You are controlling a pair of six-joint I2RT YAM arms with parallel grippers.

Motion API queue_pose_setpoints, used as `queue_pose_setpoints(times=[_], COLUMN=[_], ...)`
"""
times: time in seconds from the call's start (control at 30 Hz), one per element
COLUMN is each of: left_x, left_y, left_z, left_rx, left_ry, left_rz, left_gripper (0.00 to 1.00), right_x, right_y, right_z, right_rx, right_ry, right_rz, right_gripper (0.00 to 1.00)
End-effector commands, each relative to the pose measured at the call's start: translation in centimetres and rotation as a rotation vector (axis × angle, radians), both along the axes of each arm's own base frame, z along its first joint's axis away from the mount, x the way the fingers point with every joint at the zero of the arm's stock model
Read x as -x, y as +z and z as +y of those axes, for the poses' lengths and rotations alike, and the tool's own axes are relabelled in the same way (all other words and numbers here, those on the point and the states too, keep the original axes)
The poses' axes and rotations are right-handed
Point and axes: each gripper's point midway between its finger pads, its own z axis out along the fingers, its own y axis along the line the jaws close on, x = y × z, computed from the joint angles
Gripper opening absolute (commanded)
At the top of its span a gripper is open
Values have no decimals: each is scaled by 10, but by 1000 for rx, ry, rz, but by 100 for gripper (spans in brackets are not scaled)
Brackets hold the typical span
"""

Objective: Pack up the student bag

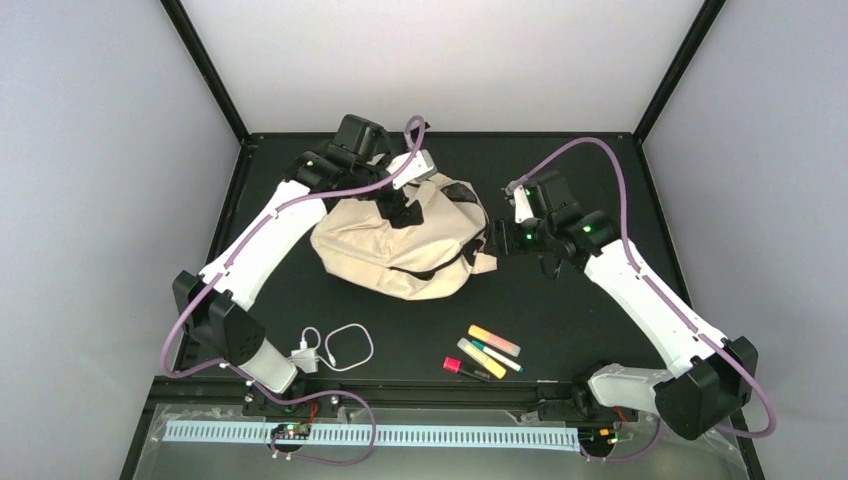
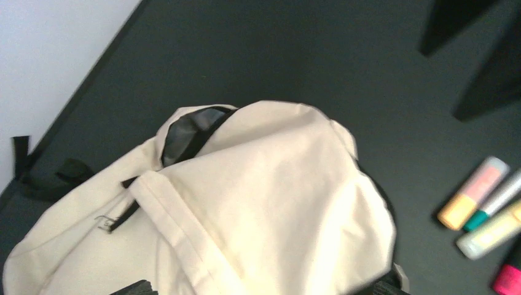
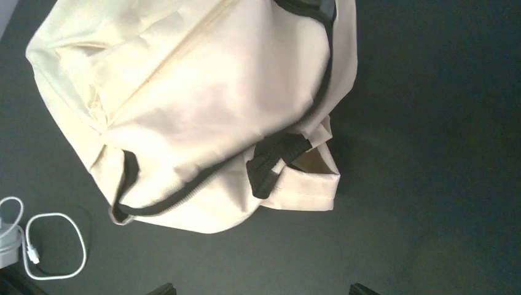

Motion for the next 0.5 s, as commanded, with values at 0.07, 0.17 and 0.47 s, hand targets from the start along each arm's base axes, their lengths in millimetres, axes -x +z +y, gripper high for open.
queue_pose_setpoints(times=[0.07, 0.17, 0.47], left_x=[33, 19, 18], left_y=[28, 21, -77], left_z=[30, 66, 172], left_rx=[-3, -34, -229], left_ry=[-25, 91, 356], left_rz=[-41, -21, 166], left_gripper=[99, 99, 92], right_x=[3, 2, 5], right_y=[43, 52, 37], right_z=[-2, 6, 35], right_rx=[-37, -73, -110], right_ry=[20, 52, 146], right_rz=[-107, -118, -66], right_gripper=[69, 64, 57])
